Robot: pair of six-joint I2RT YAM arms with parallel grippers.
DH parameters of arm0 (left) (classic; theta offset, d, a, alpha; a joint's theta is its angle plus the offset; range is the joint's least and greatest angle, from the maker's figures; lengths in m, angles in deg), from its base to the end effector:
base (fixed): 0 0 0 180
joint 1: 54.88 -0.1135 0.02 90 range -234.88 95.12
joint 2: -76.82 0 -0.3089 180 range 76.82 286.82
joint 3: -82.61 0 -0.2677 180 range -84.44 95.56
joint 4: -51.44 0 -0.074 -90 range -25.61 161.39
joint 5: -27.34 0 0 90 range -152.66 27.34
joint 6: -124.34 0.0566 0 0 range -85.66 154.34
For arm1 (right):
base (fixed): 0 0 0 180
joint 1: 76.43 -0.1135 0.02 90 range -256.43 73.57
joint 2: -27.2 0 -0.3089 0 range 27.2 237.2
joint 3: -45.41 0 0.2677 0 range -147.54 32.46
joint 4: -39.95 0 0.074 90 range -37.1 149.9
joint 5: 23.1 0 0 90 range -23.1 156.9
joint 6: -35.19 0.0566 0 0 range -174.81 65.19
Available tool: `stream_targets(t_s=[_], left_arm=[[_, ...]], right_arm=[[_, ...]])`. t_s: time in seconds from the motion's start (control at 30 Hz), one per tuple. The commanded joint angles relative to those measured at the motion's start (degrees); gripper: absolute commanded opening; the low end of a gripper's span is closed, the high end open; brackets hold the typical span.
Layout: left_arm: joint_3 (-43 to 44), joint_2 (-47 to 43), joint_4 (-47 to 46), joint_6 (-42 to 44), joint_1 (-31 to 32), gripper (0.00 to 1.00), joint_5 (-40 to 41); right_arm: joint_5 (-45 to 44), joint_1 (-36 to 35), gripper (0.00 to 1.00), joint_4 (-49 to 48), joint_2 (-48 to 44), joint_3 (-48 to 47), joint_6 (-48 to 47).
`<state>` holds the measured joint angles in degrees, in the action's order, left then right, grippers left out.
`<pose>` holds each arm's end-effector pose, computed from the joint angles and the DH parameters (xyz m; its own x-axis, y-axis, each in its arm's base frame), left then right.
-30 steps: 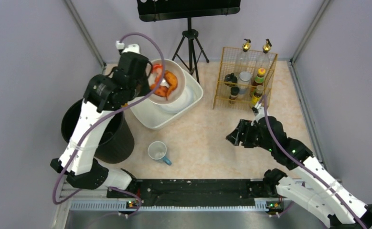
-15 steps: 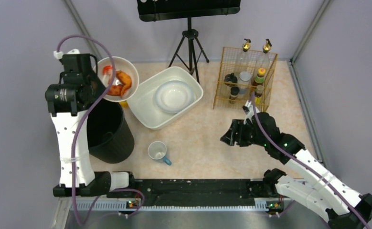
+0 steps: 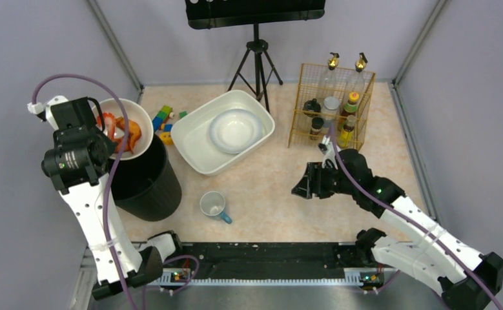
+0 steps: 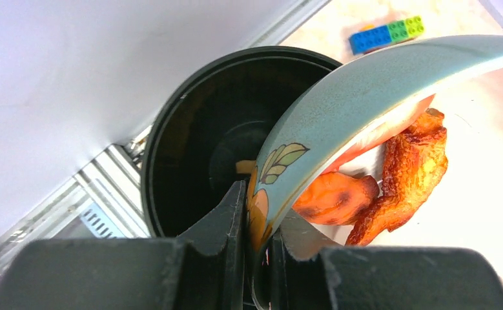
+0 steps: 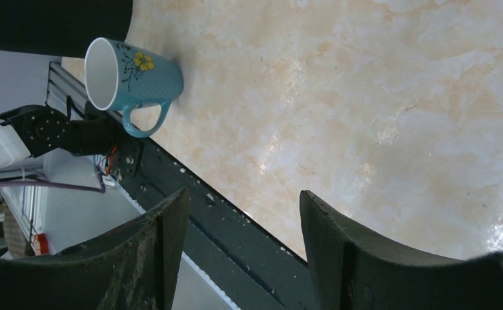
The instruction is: Clear the kitchen counter
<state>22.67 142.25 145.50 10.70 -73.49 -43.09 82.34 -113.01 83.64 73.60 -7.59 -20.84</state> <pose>0.1312 0.0642 0.5318 -0.3325 -0.5106 -0.7929 -0.7414 0.6611 -0.1148 0.1319 0.1167 0.2904 -0.8179 0.0637 -0.5718 -0.3472 0.7378 0.5789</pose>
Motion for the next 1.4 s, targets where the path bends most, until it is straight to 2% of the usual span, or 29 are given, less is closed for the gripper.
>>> stream_targets(t_s=[0.0, 0.17, 0.43, 0.63, 0.83, 1.03, 1.13, 1.2, 1.3, 1.37], left_arm=[[0.54, -3.66, -8.31, 0.19, -0.33, 0.00, 6.98], [-4.79, -6.03, -8.74, 1.23, -0.36, 0.00, 13.89], [-5.43, -6.98, -8.78, 2.04, 0.23, 0.00, 25.86], [-10.11, -8.79, -11.33, 3.61, 1.13, 0.00, 31.62], [-12.50, -6.10, -10.81, 4.11, 9.72, 0.00, 47.09], [-13.56, -3.32, -12.91, 6.26, 16.43, 0.00, 57.07], [-16.09, -2.07, -16.46, 10.38, 21.93, 0.00, 67.46], [-19.50, -2.07, -23.73, 17.22, 24.11, 0.00, 76.42], [-23.95, -3.31, -40.18, 29.00, 25.22, 0.00, 78.91], [-25.02, -3.92, -43.44, 32.83, 25.73, 0.00, 79.70]], right_arm=[[2.76, 0.37, 0.63, -3.77, 0.15, 0.51, -1.05], [4.48, 0.37, 0.63, -5.32, 0.21, 1.10, -0.96], [6.45, 0.44, 0.63, -6.31, -1.17, 1.89, -0.93], [8.19, 0.37, 0.63, -7.90, -2.12, 4.39, -0.23], [9.88, 0.37, 0.63, -10.11, -3.71, 7.17, 0.55], [9.78, 0.37, 0.63, -12.37, -6.75, 9.64, 1.81], [10.47, 0.37, 0.63, -13.85, -7.85, 11.21, 2.94], [10.64, 0.37, 0.63, -14.14, -8.44, 11.73, 3.32], [10.62, 0.38, 0.63, -14.15, -9.43, 12.08, 3.42], [10.51, 0.37, 0.63, -13.63, -9.92, 12.09, 3.24]])
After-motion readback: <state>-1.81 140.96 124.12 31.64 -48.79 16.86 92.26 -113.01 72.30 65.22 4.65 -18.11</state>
